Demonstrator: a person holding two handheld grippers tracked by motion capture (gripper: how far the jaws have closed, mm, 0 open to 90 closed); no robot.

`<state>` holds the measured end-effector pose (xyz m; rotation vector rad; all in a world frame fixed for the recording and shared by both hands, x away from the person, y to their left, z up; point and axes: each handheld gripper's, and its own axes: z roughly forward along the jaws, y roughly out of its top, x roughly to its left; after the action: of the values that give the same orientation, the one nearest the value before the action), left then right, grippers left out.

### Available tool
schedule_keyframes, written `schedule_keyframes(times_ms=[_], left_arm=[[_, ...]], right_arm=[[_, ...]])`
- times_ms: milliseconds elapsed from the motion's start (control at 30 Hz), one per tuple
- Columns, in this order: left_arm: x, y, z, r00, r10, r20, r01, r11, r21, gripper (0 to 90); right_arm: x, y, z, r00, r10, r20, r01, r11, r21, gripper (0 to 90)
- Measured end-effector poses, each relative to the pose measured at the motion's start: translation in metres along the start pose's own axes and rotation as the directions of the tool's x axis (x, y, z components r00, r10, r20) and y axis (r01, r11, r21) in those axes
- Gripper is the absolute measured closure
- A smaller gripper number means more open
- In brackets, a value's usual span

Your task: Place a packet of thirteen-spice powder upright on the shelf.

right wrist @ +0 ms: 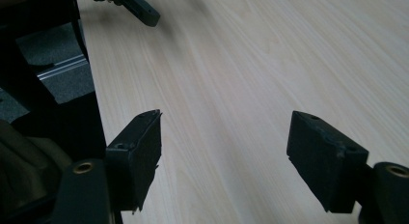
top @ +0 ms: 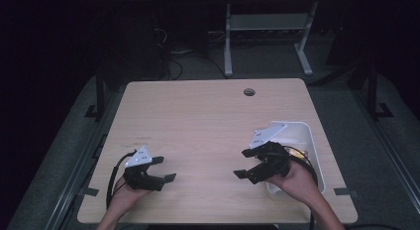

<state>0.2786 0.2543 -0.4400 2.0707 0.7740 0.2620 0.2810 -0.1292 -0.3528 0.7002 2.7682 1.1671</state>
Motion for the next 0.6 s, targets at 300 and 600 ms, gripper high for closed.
schedule_keyframes(times_ms=[300, 600], left_arm=[[-0.001, -0.001, -0.001, 1.0000, 0.003, 0.009, -0.003, 1.0000, 0.005, 18.6], [-0.001, -0.001, -0.001, 0.9999, 0.009, 0.004, -0.009, 0.9999, 0.004, 17.9]], right_arm=[[0.010, 0.003, 0.020, 0.9991, -0.014, -0.039, 0.015, 1.000, 0.016, 26.7], [0.016, 0.001, 0.032, 0.9973, -0.012, -0.073, 0.014, 1.000, 0.026, 24.7]])
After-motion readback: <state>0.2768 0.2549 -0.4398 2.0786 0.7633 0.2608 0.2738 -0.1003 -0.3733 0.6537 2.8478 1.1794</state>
